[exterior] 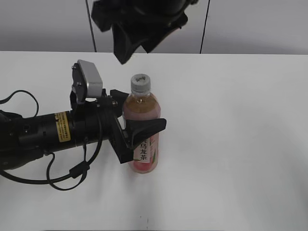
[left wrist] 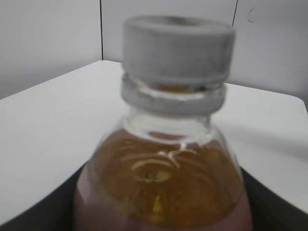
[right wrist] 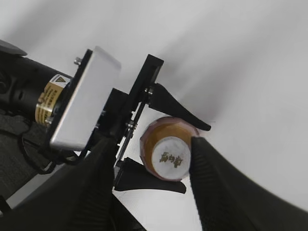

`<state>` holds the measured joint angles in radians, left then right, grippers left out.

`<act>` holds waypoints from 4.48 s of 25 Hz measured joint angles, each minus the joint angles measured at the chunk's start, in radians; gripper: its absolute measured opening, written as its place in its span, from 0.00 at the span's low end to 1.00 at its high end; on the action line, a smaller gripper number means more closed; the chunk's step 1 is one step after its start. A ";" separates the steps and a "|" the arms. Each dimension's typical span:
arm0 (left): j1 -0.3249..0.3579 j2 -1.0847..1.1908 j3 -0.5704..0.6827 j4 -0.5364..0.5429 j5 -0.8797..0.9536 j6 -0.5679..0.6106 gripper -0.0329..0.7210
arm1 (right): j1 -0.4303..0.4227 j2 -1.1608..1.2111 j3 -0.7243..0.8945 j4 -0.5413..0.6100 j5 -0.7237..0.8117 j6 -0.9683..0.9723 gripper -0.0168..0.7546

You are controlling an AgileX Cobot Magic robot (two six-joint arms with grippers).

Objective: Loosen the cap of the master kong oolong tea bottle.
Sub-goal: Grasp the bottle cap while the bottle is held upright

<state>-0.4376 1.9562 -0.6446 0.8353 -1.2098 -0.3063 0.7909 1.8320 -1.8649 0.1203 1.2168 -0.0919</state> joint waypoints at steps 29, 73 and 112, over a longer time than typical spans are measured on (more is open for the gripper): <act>0.000 0.000 0.000 0.002 -0.001 0.000 0.64 | -0.001 0.060 0.094 -0.029 0.007 -0.269 0.37; 0.002 0.000 0.000 0.020 -0.004 0.003 0.64 | 0.001 0.013 0.085 -0.014 0.006 -1.120 0.84; 0.002 0.000 0.000 0.021 -0.004 0.002 0.64 | 0.005 0.080 0.072 -0.041 0.007 0.239 0.55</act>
<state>-0.4358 1.9562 -0.6446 0.8567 -1.2139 -0.3041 0.7955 1.9125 -1.7927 0.0794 1.2235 0.1468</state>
